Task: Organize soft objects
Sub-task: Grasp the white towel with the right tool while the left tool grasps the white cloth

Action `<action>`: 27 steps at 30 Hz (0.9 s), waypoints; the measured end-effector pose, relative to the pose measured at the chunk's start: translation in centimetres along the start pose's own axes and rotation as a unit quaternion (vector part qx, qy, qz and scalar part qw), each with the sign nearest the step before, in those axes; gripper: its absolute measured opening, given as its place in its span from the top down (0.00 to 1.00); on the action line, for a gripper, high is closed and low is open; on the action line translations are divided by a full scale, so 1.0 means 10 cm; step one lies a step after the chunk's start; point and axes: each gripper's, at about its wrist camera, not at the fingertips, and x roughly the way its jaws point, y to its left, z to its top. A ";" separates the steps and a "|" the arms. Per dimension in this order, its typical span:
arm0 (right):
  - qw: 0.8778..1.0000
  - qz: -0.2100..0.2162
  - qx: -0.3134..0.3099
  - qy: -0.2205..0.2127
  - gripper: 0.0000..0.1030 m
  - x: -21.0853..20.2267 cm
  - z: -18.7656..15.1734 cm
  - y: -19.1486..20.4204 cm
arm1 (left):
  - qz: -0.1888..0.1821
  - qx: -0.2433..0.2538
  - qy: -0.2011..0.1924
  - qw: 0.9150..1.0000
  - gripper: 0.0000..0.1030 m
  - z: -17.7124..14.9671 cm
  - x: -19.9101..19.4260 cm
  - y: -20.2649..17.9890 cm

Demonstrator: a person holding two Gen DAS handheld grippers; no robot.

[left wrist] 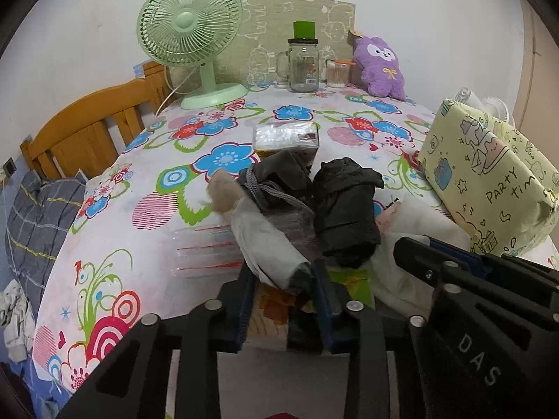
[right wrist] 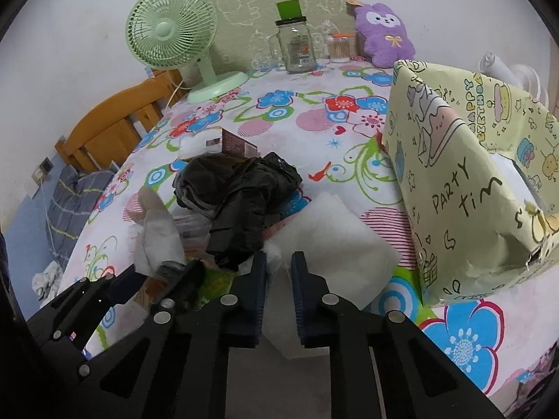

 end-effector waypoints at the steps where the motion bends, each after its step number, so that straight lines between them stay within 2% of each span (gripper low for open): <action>1: 1.000 -0.001 -0.002 -0.001 0.86 -0.01 0.00 0.00 | 0.000 0.001 -0.001 1.000 0.78 0.00 -0.01 0.00; 4: 1.000 -0.003 -0.006 -0.003 0.91 -0.02 0.00 0.02 | -0.001 0.001 -0.003 1.000 0.82 0.01 -0.03 0.00; 11: 1.000 -0.003 -0.009 -0.021 0.93 -0.14 0.06 0.04 | -0.002 -0.004 -0.011 1.000 0.88 0.02 -0.12 -0.02; 27: 0.997 0.010 -0.031 -0.070 0.93 -0.55 0.32 0.16 | -0.004 -0.003 -0.048 0.999 0.88 0.28 -0.45 -0.09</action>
